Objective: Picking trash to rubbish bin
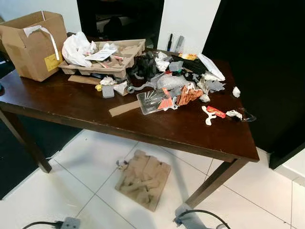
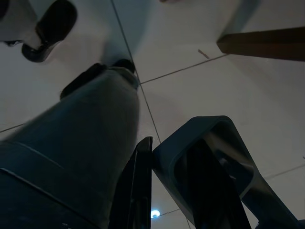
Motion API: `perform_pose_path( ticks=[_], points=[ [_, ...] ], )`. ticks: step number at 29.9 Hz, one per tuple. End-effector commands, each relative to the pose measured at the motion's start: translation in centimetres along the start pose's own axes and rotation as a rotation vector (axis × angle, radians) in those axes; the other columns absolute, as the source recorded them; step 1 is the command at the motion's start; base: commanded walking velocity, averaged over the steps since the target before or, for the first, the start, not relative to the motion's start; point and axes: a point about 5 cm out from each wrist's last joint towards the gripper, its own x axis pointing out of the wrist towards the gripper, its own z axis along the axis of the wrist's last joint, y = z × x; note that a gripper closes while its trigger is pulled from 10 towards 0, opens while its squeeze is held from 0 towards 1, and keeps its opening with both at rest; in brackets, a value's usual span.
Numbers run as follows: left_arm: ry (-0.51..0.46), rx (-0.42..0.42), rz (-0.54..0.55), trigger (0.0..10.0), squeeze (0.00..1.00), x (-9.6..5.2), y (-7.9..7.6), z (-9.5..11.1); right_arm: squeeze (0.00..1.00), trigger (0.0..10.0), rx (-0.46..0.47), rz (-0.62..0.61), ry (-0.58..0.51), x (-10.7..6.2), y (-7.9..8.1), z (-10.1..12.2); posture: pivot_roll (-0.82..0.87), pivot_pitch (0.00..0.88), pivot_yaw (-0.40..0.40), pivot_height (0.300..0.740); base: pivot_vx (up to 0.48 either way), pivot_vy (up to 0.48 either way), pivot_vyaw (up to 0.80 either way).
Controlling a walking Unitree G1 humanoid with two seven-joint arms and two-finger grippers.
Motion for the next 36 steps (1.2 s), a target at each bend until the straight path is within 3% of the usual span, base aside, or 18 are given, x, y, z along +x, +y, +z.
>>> perform_pose_path(
  ticks=[1, 5, 14, 36],
  points=[
    [0.008, 0.009, -0.017, 10.0, 0.0, 0.0, -1.1, -0.4, 0.0, 10.0, -0.006, 0.006, 0.024, 0.0, 0.3, -0.7, 0.18, 0.071, -0.049, 0.74, 0.0, 0.0, 0.0],
    [-0.008, -0.034, -0.047, 10.0, 0.0, 0.1, -2.4, 0.4, 0.0, 10.0, -0.022, 0.012, 0.032, -0.1, 0.4, -0.9, 0.19, 0.074, -0.052, 0.74, 0.0, 0.0, 0.0],
    [-0.019, -0.016, -0.062, 10.0, 0.0, 0.2, -2.3, 0.9, 0.0, 10.0, -0.046, 0.012, 0.032, 0.0, 0.3, -0.6, 0.19, 0.067, -0.052, 0.74, 0.0, 0.0, 0.0],
    [0.002, -0.095, -0.075, 10.0, 0.0, 0.2, -1.9, 0.9, 0.0, 10.0, -0.044, 0.013, 0.033, 0.0, 0.5, -0.6, 0.19, 0.056, -0.039, 0.74, 0.0, 0.0, 0.0]
  ],
)
